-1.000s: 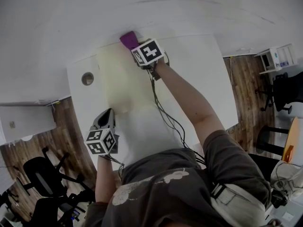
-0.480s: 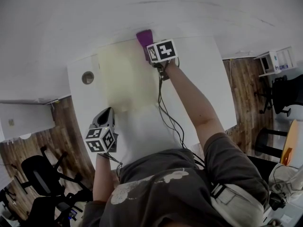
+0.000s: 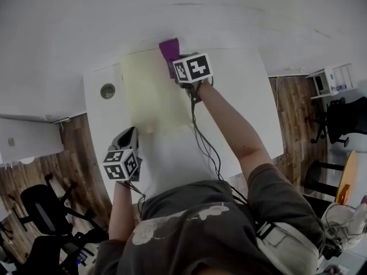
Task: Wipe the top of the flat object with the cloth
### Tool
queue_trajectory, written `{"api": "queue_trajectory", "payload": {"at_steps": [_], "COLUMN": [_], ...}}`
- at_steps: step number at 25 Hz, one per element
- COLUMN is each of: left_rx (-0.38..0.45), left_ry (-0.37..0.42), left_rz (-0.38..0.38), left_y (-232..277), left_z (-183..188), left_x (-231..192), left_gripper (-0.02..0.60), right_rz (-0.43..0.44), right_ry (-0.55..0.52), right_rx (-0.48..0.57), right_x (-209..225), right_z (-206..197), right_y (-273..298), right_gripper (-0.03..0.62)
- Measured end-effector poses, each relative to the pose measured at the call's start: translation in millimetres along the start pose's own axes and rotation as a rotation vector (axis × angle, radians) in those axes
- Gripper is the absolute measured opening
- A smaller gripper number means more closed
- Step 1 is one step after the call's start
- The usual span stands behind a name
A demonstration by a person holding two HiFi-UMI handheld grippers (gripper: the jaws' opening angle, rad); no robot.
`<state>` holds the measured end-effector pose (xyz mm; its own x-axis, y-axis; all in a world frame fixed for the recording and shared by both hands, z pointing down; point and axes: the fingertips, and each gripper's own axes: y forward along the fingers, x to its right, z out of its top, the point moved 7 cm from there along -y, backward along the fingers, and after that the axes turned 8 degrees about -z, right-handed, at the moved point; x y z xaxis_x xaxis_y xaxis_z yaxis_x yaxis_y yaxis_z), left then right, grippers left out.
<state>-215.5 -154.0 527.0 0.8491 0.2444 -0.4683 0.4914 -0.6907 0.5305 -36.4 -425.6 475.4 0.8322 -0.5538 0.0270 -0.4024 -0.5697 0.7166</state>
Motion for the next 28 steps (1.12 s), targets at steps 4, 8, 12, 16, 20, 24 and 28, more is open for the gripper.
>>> {"api": "queue_trajectory", "payload": {"at_steps": [4,8,12,16,20,24,28], "left_rx": [-0.001,-0.006,-0.007,-0.002,0.001,0.001,0.005], "left_ry": [0.001,0.008,0.009,0.005,0.005,0.008,0.005], "left_rz": [-0.004,-0.008,-0.011,-0.012,-0.015,-0.013,-0.011], "left_y": [-1,-1,-2,-2,-1,-2,-1], "left_z": [0,2,1,1,1,0,0], "left_x": [1,0,0,-1,-1,-3,-3], "left_gripper": [-0.003,-0.003,-0.003,-0.004,-0.003,-0.003,-0.005], "right_rz": [0.074,0.129,0.182,0.218,0.229,0.226,0.231], "right_ry": [-0.048,-0.079,-0.096,-0.124,-0.147,-0.175,-0.166], "right_rx": [0.021,0.008,-0.008,-0.036,-0.063,-0.067,-0.061], "right_x": [-38,-72,-107,-136,-155,-165,-162], "right_z": [11,14,12,9,7,4,4], "right_y": [-4,3,13,25,34,40,41], "right_gripper": [0.118,0.118,0.118,0.118,0.118,0.118,0.118]}}
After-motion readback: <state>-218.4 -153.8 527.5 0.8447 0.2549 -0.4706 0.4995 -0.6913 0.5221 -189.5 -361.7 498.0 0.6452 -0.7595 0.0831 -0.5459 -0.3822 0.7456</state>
